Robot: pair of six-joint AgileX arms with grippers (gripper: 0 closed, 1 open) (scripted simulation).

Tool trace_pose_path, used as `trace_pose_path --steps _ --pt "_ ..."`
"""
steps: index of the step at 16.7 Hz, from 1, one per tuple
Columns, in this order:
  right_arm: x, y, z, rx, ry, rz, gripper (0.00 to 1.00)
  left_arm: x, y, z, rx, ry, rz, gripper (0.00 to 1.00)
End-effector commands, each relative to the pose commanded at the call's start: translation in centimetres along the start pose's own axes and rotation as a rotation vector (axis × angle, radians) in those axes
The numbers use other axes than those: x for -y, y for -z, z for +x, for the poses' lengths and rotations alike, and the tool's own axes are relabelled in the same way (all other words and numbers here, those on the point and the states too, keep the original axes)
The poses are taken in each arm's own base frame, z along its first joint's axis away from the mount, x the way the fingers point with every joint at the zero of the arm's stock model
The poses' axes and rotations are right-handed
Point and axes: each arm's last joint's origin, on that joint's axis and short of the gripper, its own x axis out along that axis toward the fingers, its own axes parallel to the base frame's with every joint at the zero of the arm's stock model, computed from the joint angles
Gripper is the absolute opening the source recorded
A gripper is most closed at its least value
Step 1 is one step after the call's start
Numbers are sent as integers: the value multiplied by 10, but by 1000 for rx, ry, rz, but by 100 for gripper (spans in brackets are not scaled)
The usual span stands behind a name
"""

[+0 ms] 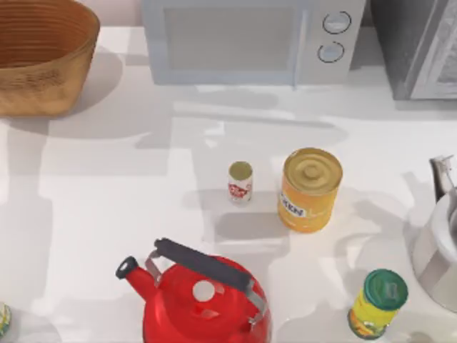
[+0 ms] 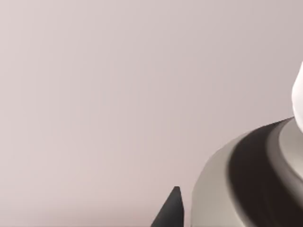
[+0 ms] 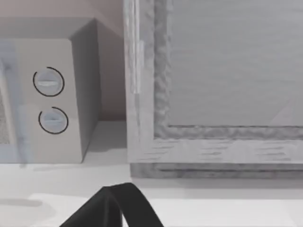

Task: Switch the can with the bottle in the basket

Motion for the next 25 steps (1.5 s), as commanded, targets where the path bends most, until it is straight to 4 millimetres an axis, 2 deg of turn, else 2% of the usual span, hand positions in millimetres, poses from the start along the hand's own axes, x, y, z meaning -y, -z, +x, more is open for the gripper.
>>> trace_pose_path --steps 2,7,19,23,25 --pt "0 0 0 0 0 0 100 7 -2 3 -9 20 -5 0" --pt "0 0 0 0 0 0 100 5 -1 3 -8 17 -3 0" --pt "0 0 0 0 0 0 100 8 33 56 -10 19 -5 0" --pt "0 0 0 0 0 0 100 8 34 57 -9 20 -5 0" --pt "0 0 0 0 0 0 100 8 34 57 -9 20 -5 15"
